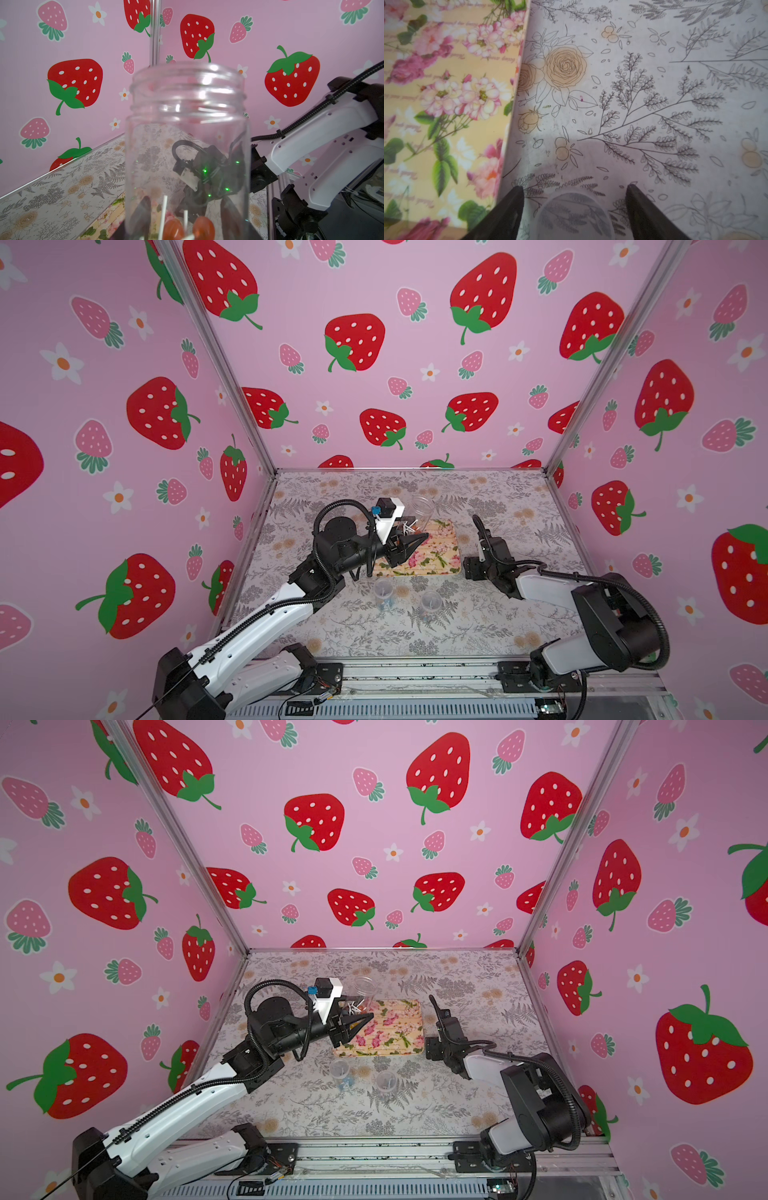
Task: Pour the candies out of the jar
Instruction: 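Pour the candies out of the jar onto the tray.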
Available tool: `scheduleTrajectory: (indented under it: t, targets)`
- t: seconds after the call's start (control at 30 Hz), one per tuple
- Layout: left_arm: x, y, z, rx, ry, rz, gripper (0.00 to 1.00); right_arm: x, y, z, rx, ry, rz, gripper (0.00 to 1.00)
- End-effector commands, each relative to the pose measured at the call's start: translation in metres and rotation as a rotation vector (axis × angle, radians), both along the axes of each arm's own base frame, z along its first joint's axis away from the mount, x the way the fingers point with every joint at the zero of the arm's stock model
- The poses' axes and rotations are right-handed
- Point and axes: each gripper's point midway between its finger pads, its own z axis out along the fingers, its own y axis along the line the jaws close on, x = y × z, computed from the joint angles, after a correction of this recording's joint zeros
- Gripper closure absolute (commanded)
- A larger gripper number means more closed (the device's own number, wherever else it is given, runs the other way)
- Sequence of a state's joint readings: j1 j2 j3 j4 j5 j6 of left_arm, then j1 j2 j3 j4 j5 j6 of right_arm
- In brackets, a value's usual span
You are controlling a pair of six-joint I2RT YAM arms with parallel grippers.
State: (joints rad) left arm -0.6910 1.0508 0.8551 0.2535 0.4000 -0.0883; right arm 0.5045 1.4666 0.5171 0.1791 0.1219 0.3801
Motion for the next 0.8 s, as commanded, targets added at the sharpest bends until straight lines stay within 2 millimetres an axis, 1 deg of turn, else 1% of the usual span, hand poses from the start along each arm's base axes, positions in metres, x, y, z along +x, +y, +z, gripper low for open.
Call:
scheduleTrajectory:
  t: [0.0, 0.2, 0.33, 0.5, 0.6, 0.7, 0.77]
  targets:
    - [0.003, 0.001, 0.004, -0.024, -0.005, 0.012, 0.52, -0.004, -0.002, 0.013, 0.036, 0.005, -0.024, 0.16]
    - [0.01, 0.003, -0.022, 0.002, 0.061, 0.045, 0.52, -0.008, -0.004, 0.07, 0.113, -0.089, -0.025, 0.11]
    - [0.018, 0.006, -0.044, 0.038, 0.109, 0.069, 0.52, -0.012, -0.008, 0.094, 0.154, -0.112, -0.042, 0.09]
    - [0.03, 0.01, -0.076, 0.096, 0.182, 0.086, 0.52, -0.018, -0.009, 0.112, 0.208, -0.133, -0.051, 0.08]
    - [0.038, 0.015, -0.099, 0.134, 0.234, 0.1, 0.53, -0.021, -0.008, 0.117, 0.238, -0.145, -0.056, 0.08]
    - [0.045, 0.02, -0.125, 0.193, 0.278, 0.118, 0.52, -0.023, -0.005, 0.12, 0.251, -0.139, -0.04, 0.08]
    - [0.048, 0.022, -0.138, 0.236, 0.297, 0.124, 0.53, -0.024, -0.005, 0.121, 0.251, -0.131, -0.033, 0.08]
